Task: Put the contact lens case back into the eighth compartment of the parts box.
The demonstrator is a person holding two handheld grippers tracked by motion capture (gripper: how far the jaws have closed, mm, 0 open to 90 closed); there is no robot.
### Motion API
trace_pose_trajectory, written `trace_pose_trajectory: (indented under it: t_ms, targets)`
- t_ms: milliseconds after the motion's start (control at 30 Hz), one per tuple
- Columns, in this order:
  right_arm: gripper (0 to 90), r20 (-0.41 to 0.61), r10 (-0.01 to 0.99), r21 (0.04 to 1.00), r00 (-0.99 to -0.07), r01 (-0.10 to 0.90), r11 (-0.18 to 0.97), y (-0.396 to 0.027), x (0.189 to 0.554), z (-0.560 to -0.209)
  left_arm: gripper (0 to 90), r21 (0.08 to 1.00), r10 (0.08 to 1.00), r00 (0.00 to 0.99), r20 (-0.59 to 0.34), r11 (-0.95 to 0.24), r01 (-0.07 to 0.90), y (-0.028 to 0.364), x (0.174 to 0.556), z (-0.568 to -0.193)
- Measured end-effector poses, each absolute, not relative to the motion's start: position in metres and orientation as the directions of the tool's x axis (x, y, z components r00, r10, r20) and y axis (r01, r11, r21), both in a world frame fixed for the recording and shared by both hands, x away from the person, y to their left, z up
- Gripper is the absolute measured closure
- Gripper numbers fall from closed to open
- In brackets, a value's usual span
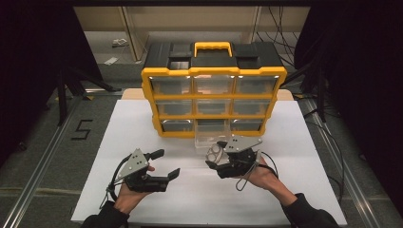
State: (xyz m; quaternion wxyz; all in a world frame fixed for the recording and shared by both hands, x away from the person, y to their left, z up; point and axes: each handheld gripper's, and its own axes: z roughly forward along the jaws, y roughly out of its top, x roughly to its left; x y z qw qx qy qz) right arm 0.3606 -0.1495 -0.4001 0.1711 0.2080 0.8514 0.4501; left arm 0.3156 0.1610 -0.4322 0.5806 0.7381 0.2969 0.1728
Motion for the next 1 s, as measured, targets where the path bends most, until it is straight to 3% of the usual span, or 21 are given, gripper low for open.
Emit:
trace_pose_trajectory:
  t_ms: [1000]
  targets:
    - [27.3,-0.092,0.618,0.877,-0.781,0.231,0.422,-0.168,0.391,-0.38,15.0,0.962,0.628,0.772,-0.095,-0.141,0.233,0.16,0.316,-0.433]
